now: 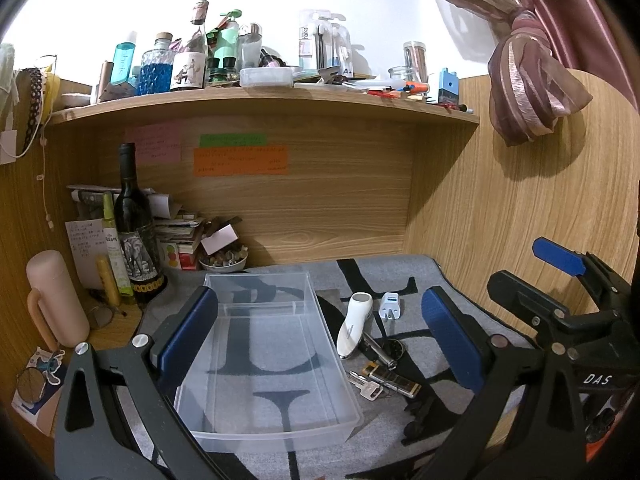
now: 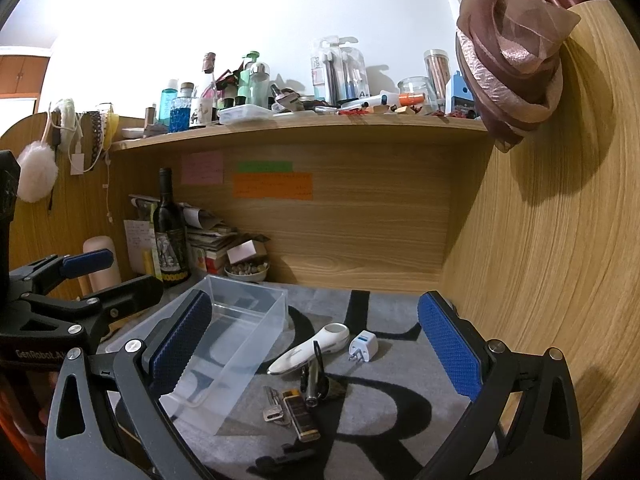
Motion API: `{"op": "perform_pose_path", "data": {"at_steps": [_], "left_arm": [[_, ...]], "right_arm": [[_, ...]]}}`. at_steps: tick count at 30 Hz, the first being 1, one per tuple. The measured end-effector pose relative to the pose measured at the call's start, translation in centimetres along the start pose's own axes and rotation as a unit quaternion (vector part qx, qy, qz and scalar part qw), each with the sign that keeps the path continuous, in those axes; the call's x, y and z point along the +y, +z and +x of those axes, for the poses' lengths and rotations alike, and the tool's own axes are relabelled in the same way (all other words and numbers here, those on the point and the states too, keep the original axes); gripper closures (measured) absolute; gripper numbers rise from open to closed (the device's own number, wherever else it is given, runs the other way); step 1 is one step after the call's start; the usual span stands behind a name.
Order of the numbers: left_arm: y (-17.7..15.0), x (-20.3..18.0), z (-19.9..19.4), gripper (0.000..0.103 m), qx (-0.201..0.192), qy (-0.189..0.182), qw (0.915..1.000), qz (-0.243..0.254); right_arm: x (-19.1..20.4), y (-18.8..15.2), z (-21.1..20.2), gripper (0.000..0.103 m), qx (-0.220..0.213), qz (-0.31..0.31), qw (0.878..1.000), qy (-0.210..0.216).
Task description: Organize rigid objects
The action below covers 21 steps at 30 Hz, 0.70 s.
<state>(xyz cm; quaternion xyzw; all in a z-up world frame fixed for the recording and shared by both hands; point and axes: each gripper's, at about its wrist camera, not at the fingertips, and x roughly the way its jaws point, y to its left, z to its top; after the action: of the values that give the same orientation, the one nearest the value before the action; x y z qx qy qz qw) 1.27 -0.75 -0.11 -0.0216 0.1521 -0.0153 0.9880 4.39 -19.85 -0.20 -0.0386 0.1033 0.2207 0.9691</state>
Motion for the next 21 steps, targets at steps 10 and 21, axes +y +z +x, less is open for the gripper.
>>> {"op": "perform_pose_path", "data": {"at_steps": [10, 21], "left_arm": [[-0.1, 0.4, 0.2, 0.002, -0.001, -0.019, 0.9998, 0.003], [-0.2, 4.2, 3.9, 0.026, 0.059, -0.001, 0.9979, -0.027]], "right_arm": [[-0.2, -0.2, 1.5, 0.000, 0.024, 0.005, 1.000, 0.006], [-0.7, -0.1, 5.0, 0.013, 0.066, -0.004, 0.998, 0.000]]}}
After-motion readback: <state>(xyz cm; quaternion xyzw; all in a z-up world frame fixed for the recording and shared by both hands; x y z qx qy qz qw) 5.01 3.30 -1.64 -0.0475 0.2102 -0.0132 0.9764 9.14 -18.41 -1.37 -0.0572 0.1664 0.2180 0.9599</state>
